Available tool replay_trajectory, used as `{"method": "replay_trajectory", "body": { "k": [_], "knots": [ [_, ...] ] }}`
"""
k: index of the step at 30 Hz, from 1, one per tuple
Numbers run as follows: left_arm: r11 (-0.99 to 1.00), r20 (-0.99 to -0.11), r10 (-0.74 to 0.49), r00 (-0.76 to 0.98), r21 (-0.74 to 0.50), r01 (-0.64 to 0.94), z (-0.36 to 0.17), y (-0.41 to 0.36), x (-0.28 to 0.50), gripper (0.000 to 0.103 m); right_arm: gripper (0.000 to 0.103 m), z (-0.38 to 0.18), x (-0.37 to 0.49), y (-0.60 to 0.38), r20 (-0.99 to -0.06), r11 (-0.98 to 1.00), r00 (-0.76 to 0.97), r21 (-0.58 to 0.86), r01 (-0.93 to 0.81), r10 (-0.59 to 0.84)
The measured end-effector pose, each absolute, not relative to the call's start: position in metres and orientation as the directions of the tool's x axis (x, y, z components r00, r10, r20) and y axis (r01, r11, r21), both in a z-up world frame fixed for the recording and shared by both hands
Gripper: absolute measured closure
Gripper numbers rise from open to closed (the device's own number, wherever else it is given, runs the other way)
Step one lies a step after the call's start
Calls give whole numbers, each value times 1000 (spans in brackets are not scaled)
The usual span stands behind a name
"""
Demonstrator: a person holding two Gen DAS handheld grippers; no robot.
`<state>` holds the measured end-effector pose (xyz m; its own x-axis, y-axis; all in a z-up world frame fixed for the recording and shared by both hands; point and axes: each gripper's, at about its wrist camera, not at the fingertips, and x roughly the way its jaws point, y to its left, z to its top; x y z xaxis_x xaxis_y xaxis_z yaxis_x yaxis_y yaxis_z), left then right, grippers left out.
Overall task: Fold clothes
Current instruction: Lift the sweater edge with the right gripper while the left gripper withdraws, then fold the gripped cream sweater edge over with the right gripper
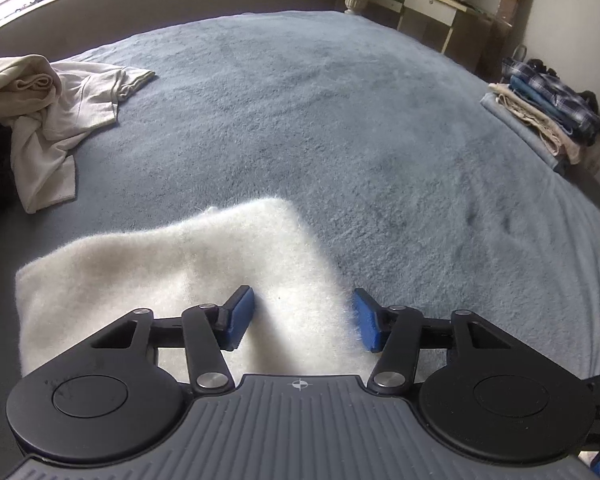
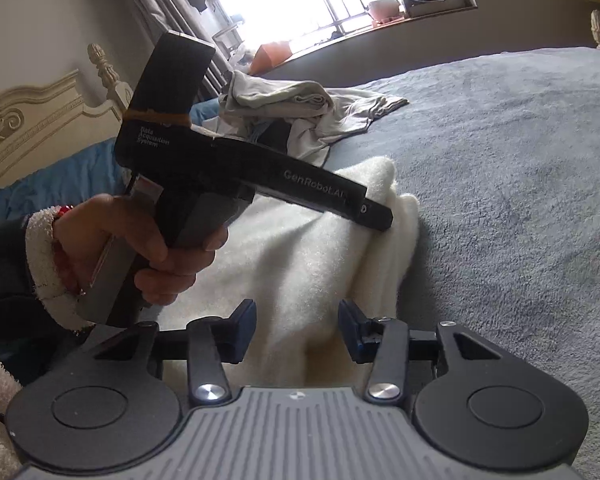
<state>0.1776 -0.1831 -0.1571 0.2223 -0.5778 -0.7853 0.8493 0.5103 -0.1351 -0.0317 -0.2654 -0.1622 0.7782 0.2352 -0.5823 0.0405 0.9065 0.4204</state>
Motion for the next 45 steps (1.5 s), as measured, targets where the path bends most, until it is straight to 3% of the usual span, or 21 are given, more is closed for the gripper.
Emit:
{"method": "replay_trajectory", "body": {
  "k": [1, 2, 5, 9, 12, 14, 16, 21, 36, 39, 41, 43, 45],
  "knots": [
    [517, -779, -582, 232, -135, 845, -156, -181, 177, 62, 74, -165, -30, -263, -594, 915, 773, 401, 44, 223],
    [523, -770, -592, 238, -142, 841, -155, -179, 178, 67, 78, -166, -29, -261, -593, 923, 776, 382, 38, 214],
    [534, -748, -616, 248, -165, 829, -155, -174, 180, 71, 79, -165, -32, -264, -564, 918, 794, 397, 21, 225],
    [543, -746, -624, 230, -203, 815, -163, -176, 184, 71, 78, -183, -29, -283, -596, 863, 755, 499, 81, 274],
    [545, -740, -633, 228, -217, 810, -163, -176, 187, 71, 65, -187, -36, -302, -559, 771, 760, 624, 124, 330],
    [546, -737, -638, 224, -228, 806, -163, -175, 188, 71, 44, -190, -40, -310, -548, 741, 768, 655, 149, 330],
    [548, -734, -642, 222, -237, 803, -164, -173, 189, 70, 35, -192, -45, -318, -538, 709, 776, 683, 172, 330],
    [550, -732, -646, 217, -250, 797, -164, -172, 191, 70, 34, -206, -45, -329, -514, 603, 760, 770, 206, 397],
    [561, -712, -672, 204, -309, 768, -167, -164, 198, 69, 30, -207, -29, -300, -491, 618, 736, 776, 127, 465],
    [567, -710, -672, 210, -310, 763, -167, -163, 199, 69, 35, -210, -19, -290, -529, 650, 732, 743, 156, 430],
    [575, -708, -673, 211, -322, 752, -166, -162, 200, 69, 64, -205, -20, -287, -537, 674, 743, 721, 159, 399],
    [596, -705, -672, 228, -332, 731, -164, -160, 201, 69, 76, -197, -24, -286, -523, 691, 763, 709, 142, 379],
    [611, -680, -683, 266, -333, 718, -156, -157, 199, 69, 81, -178, -28, -281, -471, 729, 805, 681, 72, 360]
  ]
}}
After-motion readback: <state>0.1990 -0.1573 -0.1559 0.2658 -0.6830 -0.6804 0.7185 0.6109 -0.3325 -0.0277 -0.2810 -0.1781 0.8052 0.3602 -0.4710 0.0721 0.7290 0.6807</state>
